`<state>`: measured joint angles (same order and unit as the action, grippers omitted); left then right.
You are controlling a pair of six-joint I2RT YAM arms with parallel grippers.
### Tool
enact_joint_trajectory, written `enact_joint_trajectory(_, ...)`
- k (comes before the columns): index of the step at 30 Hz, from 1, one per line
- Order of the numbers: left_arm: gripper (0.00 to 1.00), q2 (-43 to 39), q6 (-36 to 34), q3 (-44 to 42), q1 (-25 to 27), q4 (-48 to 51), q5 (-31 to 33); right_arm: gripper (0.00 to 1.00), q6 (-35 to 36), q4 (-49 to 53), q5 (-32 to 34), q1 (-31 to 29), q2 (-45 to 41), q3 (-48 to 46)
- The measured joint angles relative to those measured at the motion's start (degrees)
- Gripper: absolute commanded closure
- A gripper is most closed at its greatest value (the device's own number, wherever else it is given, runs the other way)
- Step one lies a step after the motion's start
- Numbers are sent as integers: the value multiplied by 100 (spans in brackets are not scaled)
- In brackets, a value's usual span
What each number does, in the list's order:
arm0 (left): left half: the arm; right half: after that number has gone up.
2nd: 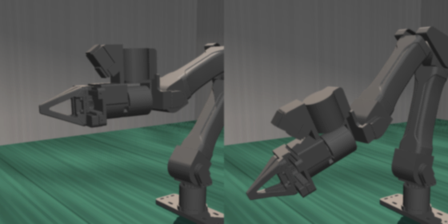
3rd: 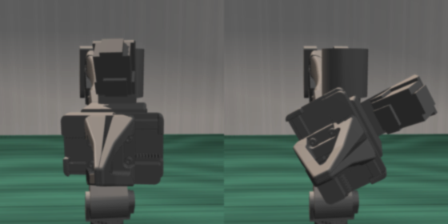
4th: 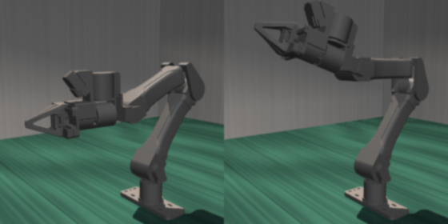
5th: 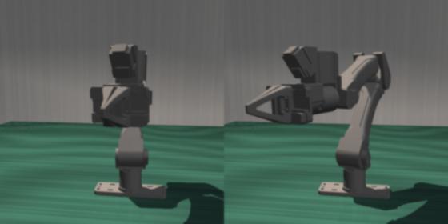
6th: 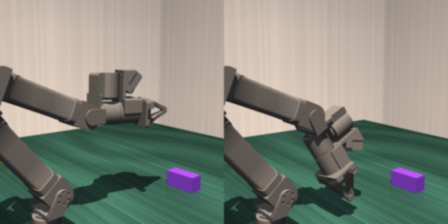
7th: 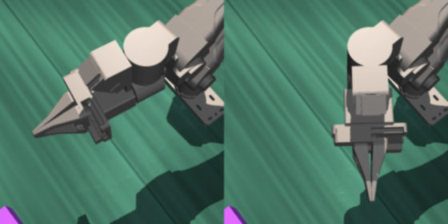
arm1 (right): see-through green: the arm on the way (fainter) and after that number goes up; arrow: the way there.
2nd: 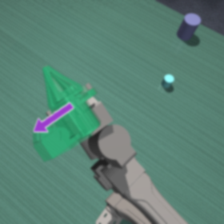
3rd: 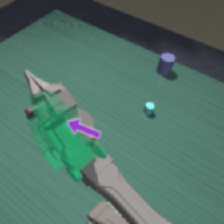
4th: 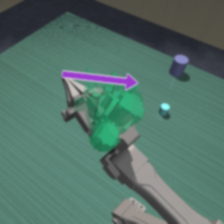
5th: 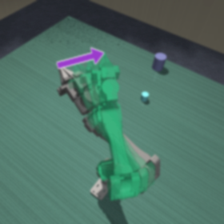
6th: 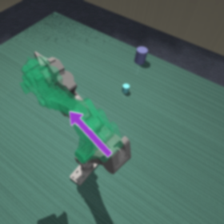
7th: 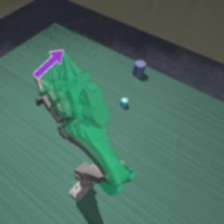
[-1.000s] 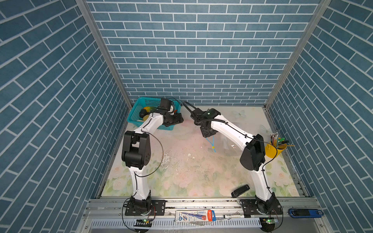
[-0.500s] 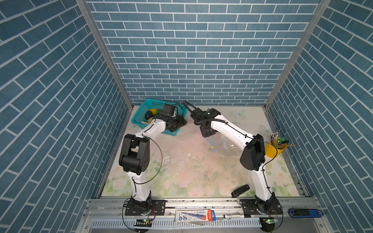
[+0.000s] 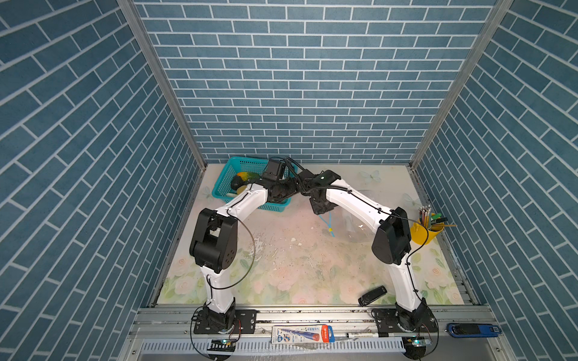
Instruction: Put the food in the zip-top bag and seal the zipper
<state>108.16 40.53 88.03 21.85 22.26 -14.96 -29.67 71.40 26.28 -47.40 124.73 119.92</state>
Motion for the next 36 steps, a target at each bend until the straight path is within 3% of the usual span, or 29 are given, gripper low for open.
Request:
enact_joint_trajectory(5,14,-269,-793,411,-455,463,295,100,0,-66,-22,0,-2,-52)
enact_joint_trajectory(10,14,-345,-1364,734,-1255,903,511,100,2,-74,-42,-7,-2,-52)
enact_joint_trajectory(19,13,-140,-1683,599,-2046,1414,459,100,7,-74,-63,-11,-2,-52)
enact_joint_trajectory(36,13,42,-1690,195,-2229,1436,284,100,7,-70,-61,-22,-2,-48)
